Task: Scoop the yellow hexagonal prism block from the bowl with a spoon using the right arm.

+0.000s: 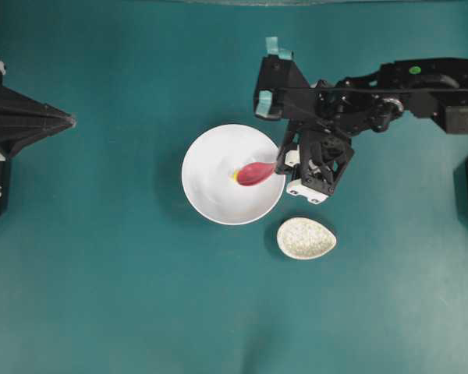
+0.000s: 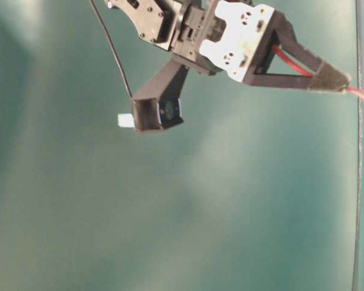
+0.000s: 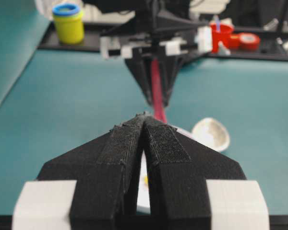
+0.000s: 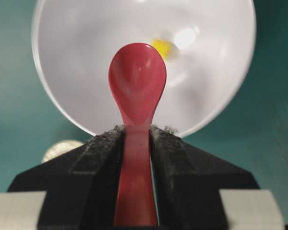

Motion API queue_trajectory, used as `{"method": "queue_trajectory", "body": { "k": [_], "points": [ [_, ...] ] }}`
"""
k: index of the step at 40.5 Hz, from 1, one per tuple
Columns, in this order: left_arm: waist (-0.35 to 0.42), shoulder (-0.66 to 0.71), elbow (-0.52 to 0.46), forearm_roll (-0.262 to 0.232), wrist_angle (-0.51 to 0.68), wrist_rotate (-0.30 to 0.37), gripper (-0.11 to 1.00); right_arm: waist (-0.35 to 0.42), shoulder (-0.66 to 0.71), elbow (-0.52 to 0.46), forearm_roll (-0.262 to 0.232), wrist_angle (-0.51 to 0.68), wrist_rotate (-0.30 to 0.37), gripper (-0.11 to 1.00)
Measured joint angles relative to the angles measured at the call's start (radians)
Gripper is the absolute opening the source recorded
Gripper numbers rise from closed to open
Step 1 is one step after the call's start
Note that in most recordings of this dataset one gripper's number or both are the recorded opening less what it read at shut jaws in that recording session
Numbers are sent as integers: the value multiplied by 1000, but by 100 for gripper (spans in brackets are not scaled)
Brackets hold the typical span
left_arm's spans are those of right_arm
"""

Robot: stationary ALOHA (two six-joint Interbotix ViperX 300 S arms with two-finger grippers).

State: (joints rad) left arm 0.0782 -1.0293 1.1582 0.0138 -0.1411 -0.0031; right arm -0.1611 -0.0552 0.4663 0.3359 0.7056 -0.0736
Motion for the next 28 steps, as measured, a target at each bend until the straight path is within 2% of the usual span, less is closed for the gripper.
{"method": "queue_trajectory", "body": {
  "k": [4,9,28],
  "points": [
    [0,0,2,0,0,0,-1,0,12,-18,-51,44,61,25],
    [0,-2,0,0,0,0,-1,0,26,-35,-91,71,91,25],
    [0,-2,0,0,0,-2,-1,20,64,-46,-100,77,97,25]
  ]
}}
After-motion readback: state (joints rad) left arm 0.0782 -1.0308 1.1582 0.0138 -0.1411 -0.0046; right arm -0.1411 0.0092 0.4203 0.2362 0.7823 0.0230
